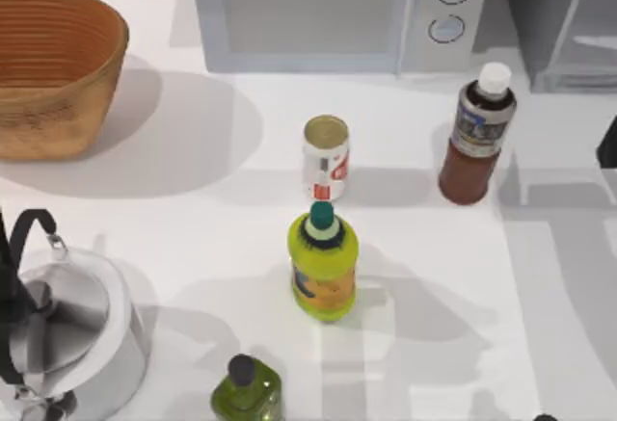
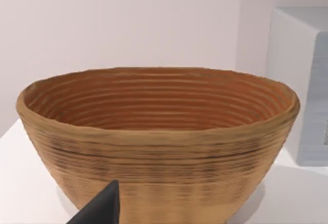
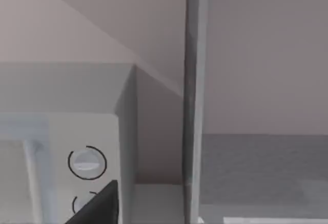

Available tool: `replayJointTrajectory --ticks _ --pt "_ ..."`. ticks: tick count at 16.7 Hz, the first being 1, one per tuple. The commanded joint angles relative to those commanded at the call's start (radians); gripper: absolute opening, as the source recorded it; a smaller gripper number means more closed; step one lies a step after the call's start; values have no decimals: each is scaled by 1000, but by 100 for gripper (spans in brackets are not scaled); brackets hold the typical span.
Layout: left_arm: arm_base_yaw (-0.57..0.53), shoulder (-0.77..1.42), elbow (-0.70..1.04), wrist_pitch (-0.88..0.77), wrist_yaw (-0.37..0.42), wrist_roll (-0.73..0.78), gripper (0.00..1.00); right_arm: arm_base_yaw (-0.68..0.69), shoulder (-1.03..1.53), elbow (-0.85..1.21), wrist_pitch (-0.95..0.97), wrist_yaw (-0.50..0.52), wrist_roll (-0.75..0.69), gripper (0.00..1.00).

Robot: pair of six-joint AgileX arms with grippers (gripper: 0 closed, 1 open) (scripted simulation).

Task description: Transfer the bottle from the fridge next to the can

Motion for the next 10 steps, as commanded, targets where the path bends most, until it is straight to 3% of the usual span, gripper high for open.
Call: replayJointTrajectory --ticks 10 --pt "0 0 0 0 0 0 100 -256 -854 -270 -620 -245 6 100"
